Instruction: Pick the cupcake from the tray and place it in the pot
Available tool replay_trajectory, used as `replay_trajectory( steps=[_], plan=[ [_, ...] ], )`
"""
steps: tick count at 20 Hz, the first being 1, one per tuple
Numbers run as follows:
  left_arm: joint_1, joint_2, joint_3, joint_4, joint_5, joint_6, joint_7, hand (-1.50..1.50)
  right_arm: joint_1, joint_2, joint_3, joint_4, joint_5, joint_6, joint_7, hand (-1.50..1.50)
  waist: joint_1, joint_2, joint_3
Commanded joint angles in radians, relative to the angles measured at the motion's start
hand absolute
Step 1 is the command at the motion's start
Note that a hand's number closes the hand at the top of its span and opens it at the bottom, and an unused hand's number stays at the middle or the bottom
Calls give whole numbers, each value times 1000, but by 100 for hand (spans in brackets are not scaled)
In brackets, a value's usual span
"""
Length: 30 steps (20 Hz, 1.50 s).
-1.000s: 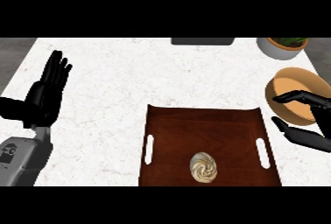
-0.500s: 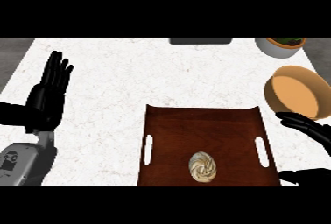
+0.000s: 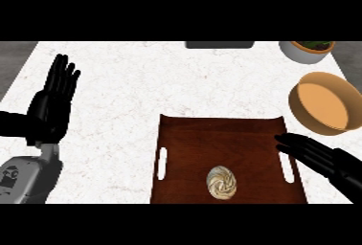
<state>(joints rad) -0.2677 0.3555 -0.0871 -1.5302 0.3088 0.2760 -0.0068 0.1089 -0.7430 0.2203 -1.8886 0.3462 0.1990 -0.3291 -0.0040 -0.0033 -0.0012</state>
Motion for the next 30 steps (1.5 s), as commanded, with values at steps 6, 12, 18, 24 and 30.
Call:
replay_trajectory(
  steps=[6,12,18,24,30],
  plan=[
    [70,-33,-3,-53,-34,-21,-8,0,-108,144,174,-39,170,107,336,-150,16,3,1],
    [-50,-26,82,84,-26,-92,-18,0,-107,205,195,-44,217,205,405,-150,3,4,1],
    [77,-57,79,-41,-60,-97,-20,0,-63,311,276,57,369,108,338,-150,6,3,1],
    [-14,-46,139,-10,-77,-113,64,0,-11,324,242,46,407,82,233,-150,2,3,1],
    [11,-81,127,-24,-99,-111,51,0,-43,452,354,58,569,75,422,-150,4,2,1]
  ],
)
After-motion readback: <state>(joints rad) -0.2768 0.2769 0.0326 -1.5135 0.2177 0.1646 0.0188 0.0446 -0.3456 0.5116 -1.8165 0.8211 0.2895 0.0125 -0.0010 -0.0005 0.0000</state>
